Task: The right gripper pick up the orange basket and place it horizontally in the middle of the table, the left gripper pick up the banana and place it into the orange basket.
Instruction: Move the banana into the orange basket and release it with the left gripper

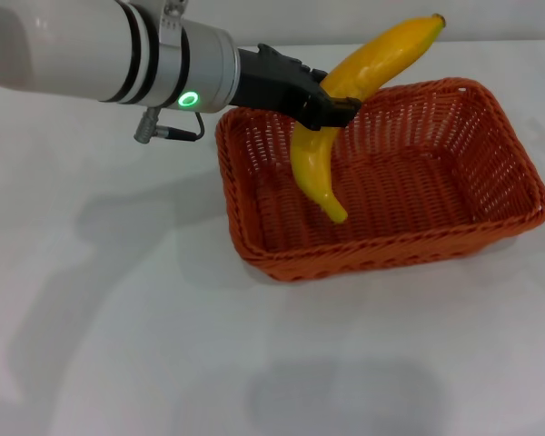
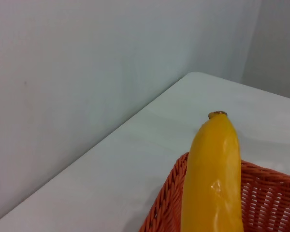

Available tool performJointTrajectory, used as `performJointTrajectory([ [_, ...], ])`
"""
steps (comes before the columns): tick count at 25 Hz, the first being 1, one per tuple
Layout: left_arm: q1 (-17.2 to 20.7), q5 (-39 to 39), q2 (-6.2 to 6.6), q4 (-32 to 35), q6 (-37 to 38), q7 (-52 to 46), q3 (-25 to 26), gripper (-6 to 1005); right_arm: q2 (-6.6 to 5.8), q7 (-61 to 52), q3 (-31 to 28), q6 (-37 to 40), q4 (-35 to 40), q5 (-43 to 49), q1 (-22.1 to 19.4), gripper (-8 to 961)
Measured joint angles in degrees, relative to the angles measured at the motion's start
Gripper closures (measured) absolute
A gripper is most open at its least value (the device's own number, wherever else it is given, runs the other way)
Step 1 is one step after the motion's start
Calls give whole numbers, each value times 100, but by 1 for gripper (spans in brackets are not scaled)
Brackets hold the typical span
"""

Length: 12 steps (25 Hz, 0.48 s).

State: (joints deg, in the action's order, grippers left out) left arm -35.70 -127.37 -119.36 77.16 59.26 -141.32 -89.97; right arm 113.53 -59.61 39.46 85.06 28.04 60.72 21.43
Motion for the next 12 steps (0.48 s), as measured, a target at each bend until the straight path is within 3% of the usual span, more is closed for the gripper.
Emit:
performJointTrajectory([
  [4,66,301,0,25,-9,193,11,489,-13,2,0,3,0,0,-8,244],
  [12,446,1683,0,-31,-63,1111,454,488,-20,2,0,3,0,1,-16,244],
])
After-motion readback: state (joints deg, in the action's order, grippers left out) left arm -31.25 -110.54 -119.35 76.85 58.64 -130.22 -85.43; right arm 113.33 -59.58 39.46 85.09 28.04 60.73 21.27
